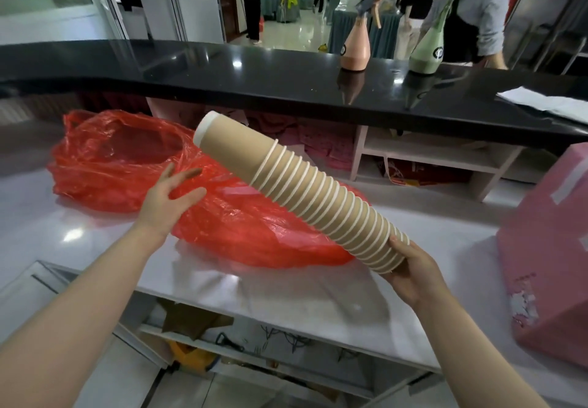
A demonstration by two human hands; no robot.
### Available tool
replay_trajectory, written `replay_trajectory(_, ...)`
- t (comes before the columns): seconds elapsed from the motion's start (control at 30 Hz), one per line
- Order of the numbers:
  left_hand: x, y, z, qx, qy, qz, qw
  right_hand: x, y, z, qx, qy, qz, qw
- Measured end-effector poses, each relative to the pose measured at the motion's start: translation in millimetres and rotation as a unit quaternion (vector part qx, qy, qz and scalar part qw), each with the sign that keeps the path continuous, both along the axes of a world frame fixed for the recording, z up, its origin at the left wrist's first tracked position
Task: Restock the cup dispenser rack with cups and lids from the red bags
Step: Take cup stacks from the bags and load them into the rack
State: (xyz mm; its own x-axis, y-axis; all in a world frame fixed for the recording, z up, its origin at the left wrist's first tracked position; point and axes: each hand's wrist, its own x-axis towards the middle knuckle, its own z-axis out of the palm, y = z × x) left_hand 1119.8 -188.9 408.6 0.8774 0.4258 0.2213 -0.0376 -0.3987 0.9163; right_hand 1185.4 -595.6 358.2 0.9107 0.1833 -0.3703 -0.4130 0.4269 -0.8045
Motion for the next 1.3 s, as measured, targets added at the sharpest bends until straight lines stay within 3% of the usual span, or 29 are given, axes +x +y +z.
replay_trajectory(0.1, 1.5, -9.1, 15.9, -0.151, -0.073, -0.062, 0.984, 4.4, 12.1, 10.0, 0.018, 0.01, 0.014, 1.0)
replay_trajectory(0.2, 1.9, -16.4, 32.8, -0.208, -0.08, -0.125, 0.967, 9.3, 28.4, 22.4, 0.013, -0.009, 0.043, 0.999)
replay_trajectory(0.47, -38.1, -8.1, 53.1, -0.36, -0.09, -0.095, 0.924, 19.3, 75.0, 43.4, -0.012, -0.089, 0.066, 0.994)
replay_trajectory(0.9, -216.3, 54.2, 107.7, -0.279, -0.18, 0.11, 0.937, -43.7, 238.8, 78.4, 0.075, -0.074, 0.253, 0.962)
replay_trajectory(1.0, -288.9, 67.2, 121.4, -0.246, -0.207, 0.152, 0.935, -91.3, 281.3, 94.9, 0.093, -0.038, 0.321, 0.942)
replay_trajectory(1.17, -426.2, 58.1, 152.4, -0.171, -0.256, 0.26, 0.915, -205.8, 350.8, 120.1, 0.092, -0.058, 0.423, 0.9)
replay_trajectory(1.3, -538.3, 37.8, 183.6, -0.128, -0.269, 0.342, 0.891, -315.9, 387.2, 133.0, 0.137, -0.076, 0.518, 0.841)
